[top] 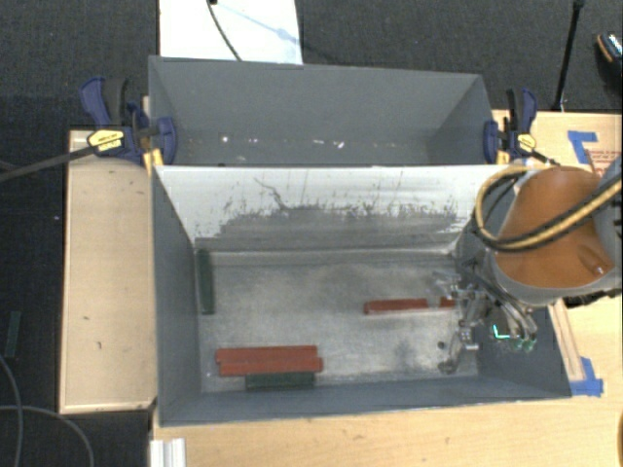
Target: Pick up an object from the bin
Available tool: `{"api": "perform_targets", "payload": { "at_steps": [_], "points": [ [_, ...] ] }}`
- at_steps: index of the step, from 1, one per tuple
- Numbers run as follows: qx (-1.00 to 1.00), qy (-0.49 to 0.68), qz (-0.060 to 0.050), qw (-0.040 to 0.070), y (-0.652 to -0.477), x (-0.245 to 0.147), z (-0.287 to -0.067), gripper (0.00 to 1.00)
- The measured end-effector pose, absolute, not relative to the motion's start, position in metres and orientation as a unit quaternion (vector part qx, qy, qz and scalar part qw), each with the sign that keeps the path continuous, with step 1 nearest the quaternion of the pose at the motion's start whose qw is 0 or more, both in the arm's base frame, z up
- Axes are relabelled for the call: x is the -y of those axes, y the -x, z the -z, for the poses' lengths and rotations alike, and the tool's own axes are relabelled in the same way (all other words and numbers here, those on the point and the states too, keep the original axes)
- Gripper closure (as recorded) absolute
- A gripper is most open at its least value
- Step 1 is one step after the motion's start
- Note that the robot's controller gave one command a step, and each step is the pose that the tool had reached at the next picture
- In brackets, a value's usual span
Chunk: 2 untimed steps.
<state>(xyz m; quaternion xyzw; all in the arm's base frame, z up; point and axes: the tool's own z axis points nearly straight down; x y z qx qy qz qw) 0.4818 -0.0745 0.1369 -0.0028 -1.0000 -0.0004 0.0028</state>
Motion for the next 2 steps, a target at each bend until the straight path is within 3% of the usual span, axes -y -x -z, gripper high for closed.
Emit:
{"api": "perform_targets", "payload": {
  "at_steps": [1, 2],
  "points": [
    [0.999, 0.054, 0.001, -0.002, -0.56, 0.065, -0.067, 0.0],
    [0.999, 0.036, 0.0, -0.001, -0.533, 0.067, -0.102, 0.0]
  ]
}}
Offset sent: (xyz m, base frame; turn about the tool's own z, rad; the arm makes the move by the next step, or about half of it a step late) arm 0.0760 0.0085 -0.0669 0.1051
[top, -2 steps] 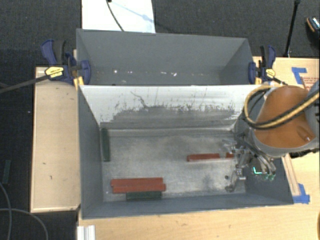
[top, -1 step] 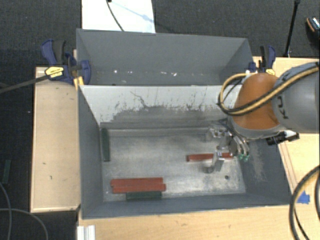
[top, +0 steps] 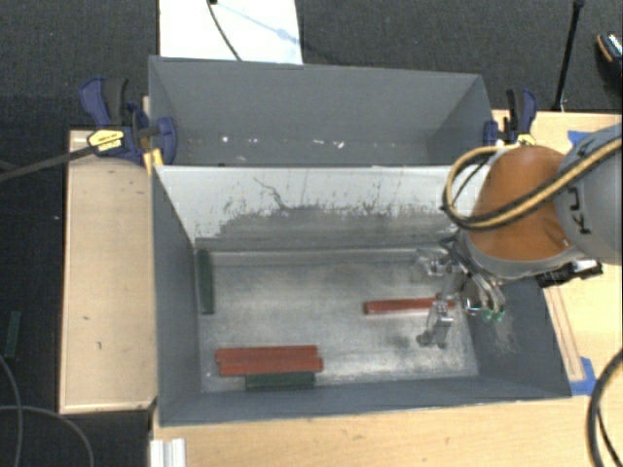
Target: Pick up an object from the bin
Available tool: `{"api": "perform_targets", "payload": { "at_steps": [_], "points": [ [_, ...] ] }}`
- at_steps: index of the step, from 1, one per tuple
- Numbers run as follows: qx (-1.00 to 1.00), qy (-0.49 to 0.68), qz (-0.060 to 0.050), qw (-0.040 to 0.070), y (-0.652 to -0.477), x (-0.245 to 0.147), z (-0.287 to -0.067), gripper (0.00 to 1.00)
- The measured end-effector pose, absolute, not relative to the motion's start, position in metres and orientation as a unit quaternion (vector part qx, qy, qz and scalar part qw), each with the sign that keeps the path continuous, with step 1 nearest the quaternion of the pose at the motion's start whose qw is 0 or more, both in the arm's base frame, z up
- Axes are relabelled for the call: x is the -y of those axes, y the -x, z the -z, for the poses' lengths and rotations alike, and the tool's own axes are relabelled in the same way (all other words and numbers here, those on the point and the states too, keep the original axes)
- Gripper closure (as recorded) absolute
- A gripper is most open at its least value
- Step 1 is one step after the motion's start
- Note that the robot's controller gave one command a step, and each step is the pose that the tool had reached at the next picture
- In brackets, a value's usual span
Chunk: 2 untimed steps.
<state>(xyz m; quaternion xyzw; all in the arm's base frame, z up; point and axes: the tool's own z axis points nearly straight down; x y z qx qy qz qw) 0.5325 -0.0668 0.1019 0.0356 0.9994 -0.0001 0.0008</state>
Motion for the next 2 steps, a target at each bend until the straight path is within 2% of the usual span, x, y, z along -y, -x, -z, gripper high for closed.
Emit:
{"api": "perform_targets", "payload": {
  "at_steps": [1, 2],
  "points": [
    [-0.996, -0.085, -0.001, 0.0, -0.513, 0.025, -0.107, 0.0],
    [-0.992, -0.123, 0.001, 0.002, -0.539, 0.097, -0.069, 0.0]
  ]
}}
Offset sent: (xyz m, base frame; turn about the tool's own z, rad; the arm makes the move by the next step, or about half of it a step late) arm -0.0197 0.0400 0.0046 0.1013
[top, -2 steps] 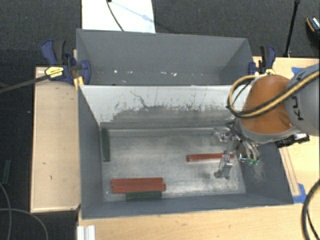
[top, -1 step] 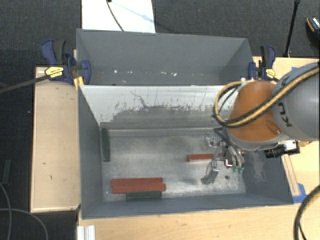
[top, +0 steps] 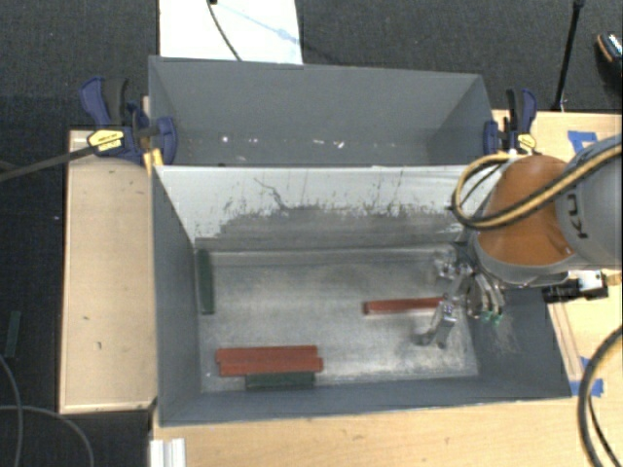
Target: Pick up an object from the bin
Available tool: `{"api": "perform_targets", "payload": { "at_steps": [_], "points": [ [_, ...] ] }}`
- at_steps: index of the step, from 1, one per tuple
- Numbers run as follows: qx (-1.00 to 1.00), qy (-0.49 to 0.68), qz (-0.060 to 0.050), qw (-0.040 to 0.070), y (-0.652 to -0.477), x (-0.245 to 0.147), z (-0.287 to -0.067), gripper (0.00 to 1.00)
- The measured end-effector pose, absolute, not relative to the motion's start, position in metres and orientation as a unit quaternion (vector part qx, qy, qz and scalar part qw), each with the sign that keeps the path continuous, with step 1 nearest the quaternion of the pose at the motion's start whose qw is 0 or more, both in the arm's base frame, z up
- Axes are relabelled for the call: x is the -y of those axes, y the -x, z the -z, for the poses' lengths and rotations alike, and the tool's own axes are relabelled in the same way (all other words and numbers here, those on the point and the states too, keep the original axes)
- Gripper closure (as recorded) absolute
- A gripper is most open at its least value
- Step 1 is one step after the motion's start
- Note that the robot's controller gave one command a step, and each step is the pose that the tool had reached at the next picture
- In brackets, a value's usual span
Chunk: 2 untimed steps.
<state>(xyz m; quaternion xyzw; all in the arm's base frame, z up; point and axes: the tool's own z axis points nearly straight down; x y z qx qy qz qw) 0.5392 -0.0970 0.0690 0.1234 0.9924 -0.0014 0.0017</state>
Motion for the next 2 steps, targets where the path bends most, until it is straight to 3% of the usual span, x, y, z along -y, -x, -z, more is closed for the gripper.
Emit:
{"api": "perform_targets", "payload": {
  "at_steps": [1, 2],
  "points": [
    [-0.996, -0.089, -0.001, 0.0, -0.5329, 0.0349, -0.0702, 0.0],
    [-0.996, -0.09, 0.0, 0.001, -0.5332, 0.0385, -0.0705, 1.0]
  ]
}}
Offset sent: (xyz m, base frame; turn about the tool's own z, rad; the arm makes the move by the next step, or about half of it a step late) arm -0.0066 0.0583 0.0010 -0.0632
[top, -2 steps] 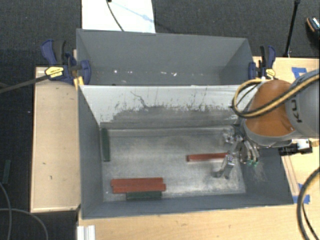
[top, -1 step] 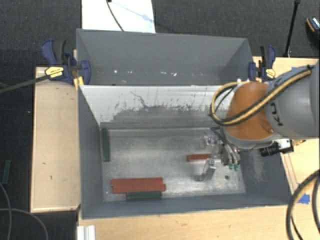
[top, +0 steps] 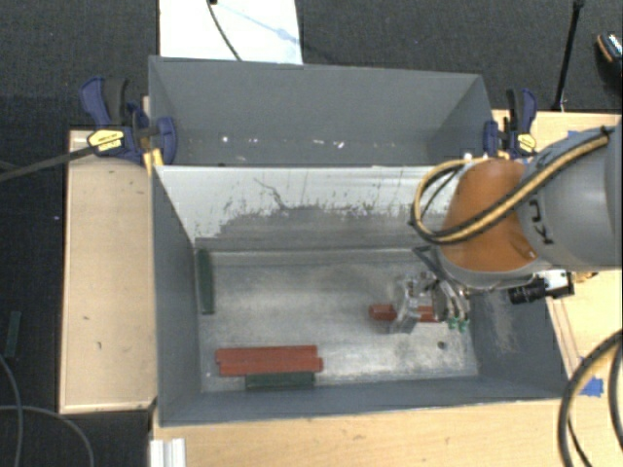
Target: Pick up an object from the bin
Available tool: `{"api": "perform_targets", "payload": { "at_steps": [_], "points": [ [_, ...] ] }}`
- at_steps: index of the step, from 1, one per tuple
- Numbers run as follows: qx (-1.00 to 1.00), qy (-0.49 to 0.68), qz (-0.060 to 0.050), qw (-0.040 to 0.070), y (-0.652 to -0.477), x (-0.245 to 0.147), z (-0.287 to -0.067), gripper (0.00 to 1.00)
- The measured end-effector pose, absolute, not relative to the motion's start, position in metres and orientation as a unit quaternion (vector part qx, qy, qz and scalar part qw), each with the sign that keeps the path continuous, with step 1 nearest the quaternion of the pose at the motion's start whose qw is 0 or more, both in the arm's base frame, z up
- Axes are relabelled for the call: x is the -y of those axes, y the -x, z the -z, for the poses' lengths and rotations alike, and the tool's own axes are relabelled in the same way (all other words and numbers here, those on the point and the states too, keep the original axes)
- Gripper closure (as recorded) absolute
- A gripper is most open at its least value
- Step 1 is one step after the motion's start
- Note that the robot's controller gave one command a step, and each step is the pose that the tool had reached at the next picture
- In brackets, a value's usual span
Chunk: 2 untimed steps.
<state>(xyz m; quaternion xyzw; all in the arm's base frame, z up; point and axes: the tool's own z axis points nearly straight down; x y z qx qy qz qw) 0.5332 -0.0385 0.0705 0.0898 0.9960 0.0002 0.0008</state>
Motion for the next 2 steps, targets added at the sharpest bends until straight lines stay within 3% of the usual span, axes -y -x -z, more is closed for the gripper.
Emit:
{"api": "perform_targets", "payload": {
  "at_steps": [1, 2],
  "points": [
    [-0.996, -0.087, 0.0, 0.005, -0.536, 0.039, -0.15, 1.0],
    [-0.996, -0.084, 0.0, 0.004, -0.537, 0.039, -0.185, 1.0]
  ]
}}
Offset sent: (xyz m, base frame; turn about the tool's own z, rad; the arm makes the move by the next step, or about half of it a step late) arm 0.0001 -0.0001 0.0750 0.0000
